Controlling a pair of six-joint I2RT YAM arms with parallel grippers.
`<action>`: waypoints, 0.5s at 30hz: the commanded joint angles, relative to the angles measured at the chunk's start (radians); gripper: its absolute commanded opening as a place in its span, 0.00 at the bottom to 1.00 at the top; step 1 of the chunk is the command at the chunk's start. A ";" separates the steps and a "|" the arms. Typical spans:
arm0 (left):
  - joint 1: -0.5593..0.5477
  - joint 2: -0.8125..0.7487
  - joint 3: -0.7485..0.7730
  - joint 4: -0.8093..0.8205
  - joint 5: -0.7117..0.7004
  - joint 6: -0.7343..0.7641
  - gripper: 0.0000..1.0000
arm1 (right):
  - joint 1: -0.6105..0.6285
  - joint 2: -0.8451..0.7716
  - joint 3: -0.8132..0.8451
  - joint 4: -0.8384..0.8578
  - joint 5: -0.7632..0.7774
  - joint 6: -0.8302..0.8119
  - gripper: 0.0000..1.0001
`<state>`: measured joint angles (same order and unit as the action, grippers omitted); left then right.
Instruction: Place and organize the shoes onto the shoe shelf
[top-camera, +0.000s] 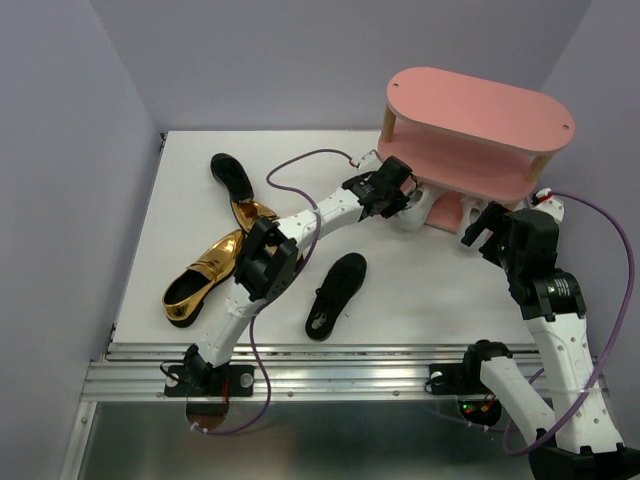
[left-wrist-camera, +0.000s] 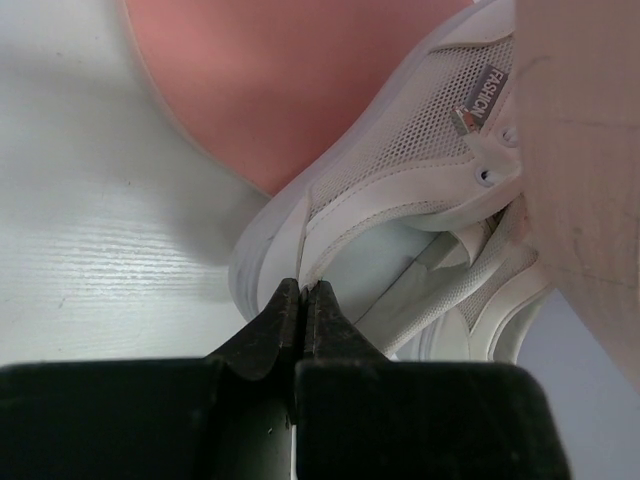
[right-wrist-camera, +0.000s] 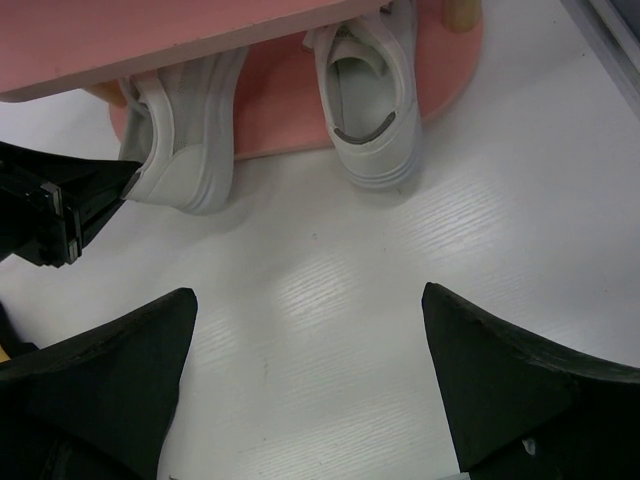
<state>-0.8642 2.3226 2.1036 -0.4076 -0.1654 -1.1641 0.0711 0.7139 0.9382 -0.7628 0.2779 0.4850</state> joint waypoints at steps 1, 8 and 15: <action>-0.015 -0.012 0.087 0.075 -0.026 -0.074 0.00 | -0.008 -0.007 0.042 0.000 -0.013 0.004 1.00; -0.021 0.017 0.099 0.093 -0.052 -0.135 0.00 | -0.008 -0.014 0.047 -0.009 -0.006 0.006 1.00; -0.021 0.038 0.087 0.170 0.064 -0.091 0.59 | -0.008 -0.016 0.053 -0.015 -0.003 0.003 1.00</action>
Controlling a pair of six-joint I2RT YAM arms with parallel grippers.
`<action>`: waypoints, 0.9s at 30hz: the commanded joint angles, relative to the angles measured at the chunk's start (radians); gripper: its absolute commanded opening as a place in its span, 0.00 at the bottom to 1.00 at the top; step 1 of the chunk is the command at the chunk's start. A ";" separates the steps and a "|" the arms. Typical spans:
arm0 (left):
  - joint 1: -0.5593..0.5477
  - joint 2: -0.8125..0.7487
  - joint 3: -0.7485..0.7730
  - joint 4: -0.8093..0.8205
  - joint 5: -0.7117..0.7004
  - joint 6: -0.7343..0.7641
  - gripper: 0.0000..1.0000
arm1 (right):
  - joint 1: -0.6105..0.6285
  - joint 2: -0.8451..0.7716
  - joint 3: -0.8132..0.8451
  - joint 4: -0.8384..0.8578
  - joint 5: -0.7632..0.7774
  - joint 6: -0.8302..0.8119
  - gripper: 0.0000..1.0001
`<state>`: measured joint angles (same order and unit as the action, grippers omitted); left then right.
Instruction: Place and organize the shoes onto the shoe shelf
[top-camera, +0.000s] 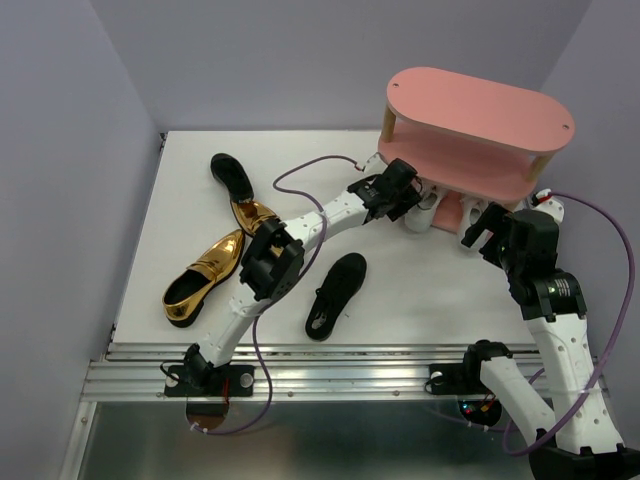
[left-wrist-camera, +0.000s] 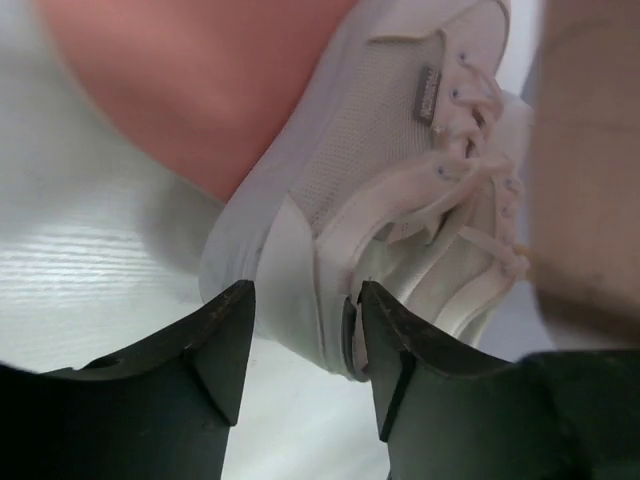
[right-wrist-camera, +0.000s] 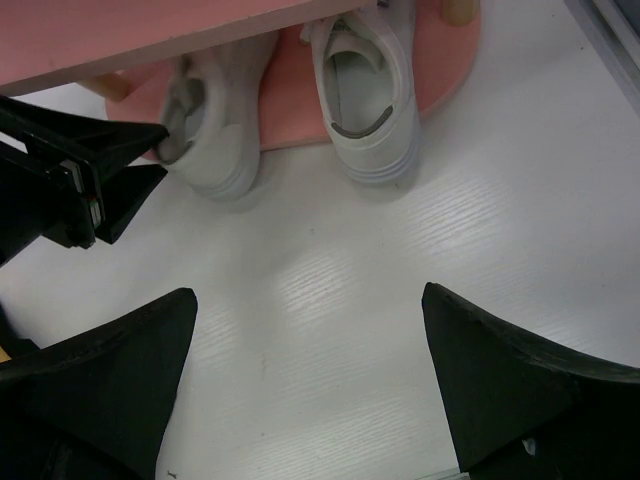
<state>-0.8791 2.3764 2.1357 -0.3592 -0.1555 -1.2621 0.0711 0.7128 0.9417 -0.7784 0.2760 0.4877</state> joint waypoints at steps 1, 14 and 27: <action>-0.006 -0.023 0.040 0.132 0.075 0.023 0.66 | -0.008 -0.015 0.049 0.001 -0.003 0.002 1.00; -0.015 -0.320 -0.288 0.143 0.133 0.245 0.80 | -0.008 -0.003 0.016 0.040 -0.031 0.005 1.00; 0.035 -0.870 -0.959 0.025 -0.088 0.483 0.82 | -0.008 0.138 0.013 0.148 -0.403 -0.046 1.00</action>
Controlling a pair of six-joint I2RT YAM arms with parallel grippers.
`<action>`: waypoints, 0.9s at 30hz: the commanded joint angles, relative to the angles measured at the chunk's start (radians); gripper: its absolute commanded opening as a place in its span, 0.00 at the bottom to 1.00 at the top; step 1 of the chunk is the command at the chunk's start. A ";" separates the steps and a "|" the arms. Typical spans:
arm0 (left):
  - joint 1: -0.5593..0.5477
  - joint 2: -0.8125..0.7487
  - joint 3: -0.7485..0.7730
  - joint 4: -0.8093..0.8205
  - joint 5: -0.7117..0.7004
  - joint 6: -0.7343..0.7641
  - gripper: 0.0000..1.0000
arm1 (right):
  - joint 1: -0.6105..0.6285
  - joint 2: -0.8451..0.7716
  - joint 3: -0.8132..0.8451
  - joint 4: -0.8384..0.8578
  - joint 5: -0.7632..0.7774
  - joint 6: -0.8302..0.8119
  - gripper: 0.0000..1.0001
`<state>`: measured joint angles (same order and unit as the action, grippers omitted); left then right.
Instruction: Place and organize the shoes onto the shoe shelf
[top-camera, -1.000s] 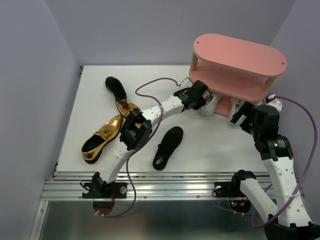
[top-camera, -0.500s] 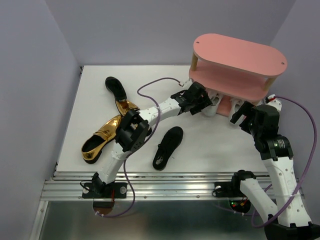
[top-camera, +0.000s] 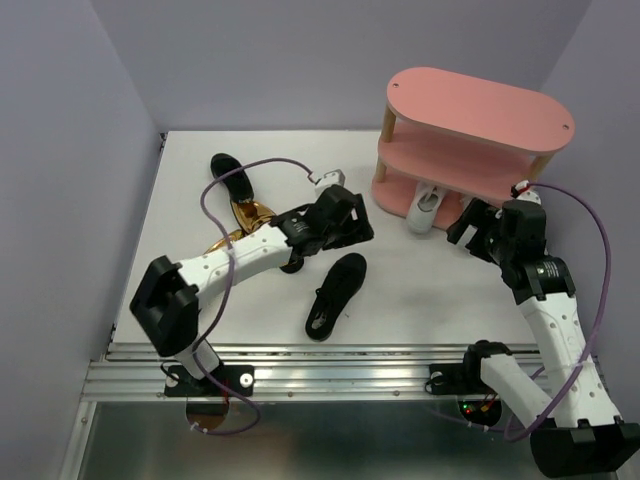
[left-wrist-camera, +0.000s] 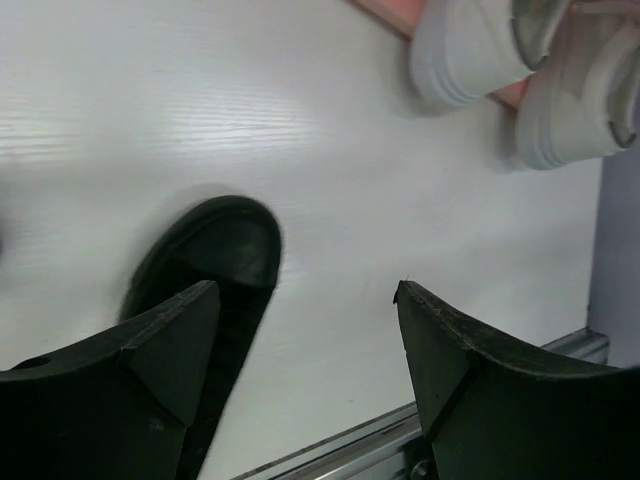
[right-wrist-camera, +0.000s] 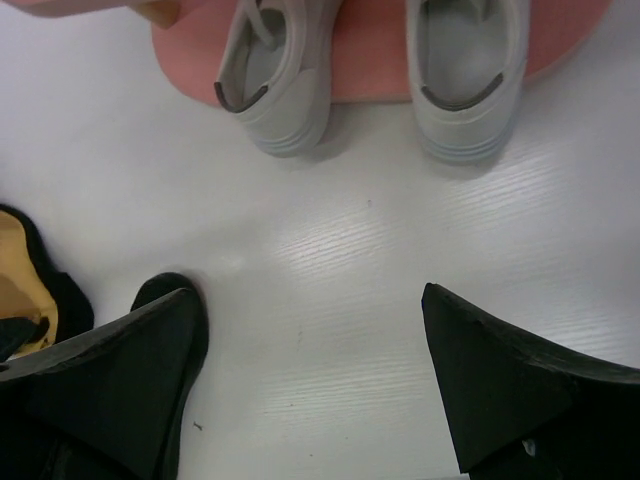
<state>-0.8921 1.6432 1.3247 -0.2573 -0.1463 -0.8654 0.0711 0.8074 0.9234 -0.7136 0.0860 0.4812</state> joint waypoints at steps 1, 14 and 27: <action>0.077 -0.193 -0.183 -0.112 -0.120 0.095 0.82 | -0.008 0.049 0.014 0.091 -0.230 -0.033 1.00; 0.063 -0.437 -0.314 -0.289 -0.016 0.319 0.65 | 0.315 0.187 -0.014 0.190 -0.016 0.043 1.00; -0.114 -0.454 -0.508 -0.358 0.017 0.056 0.65 | 0.315 0.184 0.011 0.198 0.147 0.053 1.00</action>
<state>-0.9947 1.2125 0.8478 -0.5884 -0.1303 -0.7326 0.3828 1.0164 0.9009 -0.5594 0.1566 0.5205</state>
